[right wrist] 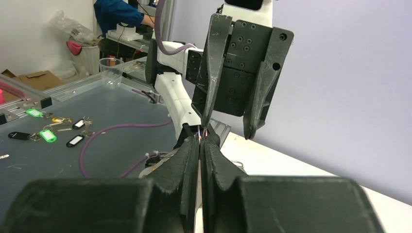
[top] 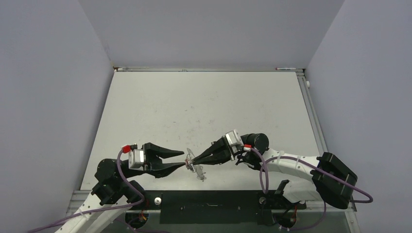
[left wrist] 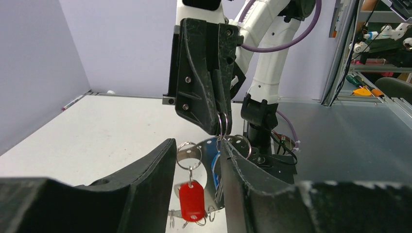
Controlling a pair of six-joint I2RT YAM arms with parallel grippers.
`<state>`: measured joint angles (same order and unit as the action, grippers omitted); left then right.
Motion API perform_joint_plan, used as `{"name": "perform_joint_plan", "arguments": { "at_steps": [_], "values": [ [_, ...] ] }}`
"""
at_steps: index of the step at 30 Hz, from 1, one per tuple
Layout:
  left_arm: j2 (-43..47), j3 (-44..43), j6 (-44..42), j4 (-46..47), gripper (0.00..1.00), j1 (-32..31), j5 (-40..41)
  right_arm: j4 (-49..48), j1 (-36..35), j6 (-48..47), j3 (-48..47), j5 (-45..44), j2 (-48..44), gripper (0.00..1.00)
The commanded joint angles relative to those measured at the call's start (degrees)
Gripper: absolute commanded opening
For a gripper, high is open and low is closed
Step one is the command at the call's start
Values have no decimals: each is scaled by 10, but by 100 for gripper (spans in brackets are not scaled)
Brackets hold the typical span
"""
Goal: Put the keys on the keyring
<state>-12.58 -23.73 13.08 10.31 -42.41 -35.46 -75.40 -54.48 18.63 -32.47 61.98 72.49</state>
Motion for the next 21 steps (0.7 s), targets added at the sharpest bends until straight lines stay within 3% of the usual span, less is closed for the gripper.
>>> {"name": "perform_joint_plan", "arguments": {
  "at_steps": [1, 21],
  "values": [
    [1, 1, 9, 40, 34, 4, -12, -58, -5, 1, -31, 10, 6, 5],
    [7, 7, 2, 27, 31, 8, -8, -12, -13, -44, -37, -36, 11, 5]
  ]
}}
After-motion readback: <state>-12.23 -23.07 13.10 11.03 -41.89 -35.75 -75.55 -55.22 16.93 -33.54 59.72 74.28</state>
